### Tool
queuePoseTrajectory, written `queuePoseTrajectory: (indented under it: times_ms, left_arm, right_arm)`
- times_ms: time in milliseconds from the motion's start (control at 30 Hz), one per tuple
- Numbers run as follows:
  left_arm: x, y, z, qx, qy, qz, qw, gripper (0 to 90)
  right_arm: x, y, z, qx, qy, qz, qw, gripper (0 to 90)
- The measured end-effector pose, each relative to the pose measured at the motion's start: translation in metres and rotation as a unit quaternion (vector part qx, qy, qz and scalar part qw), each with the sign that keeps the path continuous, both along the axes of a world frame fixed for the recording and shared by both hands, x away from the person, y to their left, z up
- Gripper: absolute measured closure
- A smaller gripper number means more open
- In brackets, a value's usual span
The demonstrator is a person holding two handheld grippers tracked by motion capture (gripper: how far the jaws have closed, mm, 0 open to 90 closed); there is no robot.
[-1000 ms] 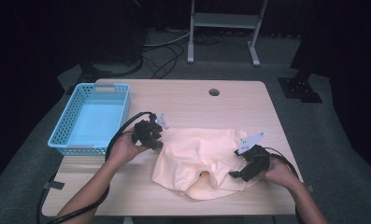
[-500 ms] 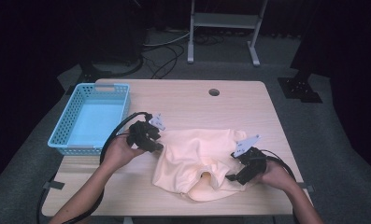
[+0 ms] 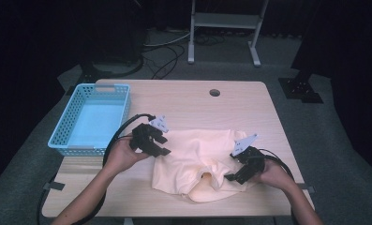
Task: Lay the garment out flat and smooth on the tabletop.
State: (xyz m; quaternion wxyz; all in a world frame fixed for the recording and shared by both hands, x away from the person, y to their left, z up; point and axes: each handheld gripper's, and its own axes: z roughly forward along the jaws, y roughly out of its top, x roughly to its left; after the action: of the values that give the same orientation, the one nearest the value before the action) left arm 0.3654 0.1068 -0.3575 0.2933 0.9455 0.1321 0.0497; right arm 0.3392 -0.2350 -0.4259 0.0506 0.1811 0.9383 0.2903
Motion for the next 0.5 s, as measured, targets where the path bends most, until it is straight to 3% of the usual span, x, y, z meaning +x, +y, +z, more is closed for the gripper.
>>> queuePoseTrajectory:
  times_ms: [267, 400, 500]
  left_arm:
    - [-0.023, -0.019, -0.026, -0.011, 0.045, -0.039, 0.9982, 47.6]
    - [-0.032, -0.027, -0.037, 0.009, 0.054, -0.061, 0.9966, 45.7]
    - [-0.032, -0.029, -0.044, 0.025, 0.054, -0.063, 0.9962, 45.9]
  right_arm:
    - [-0.011, 0.003, 0.008, 0.029, -0.017, 0.0, 0.9995, 11.0]
    - [-0.02, 0.012, 0.008, 0.021, -0.018, 0.018, 0.9995, 11.0]
    - [-0.024, 0.018, 0.004, 0.014, -0.013, 0.024, 0.9995, 11.0]
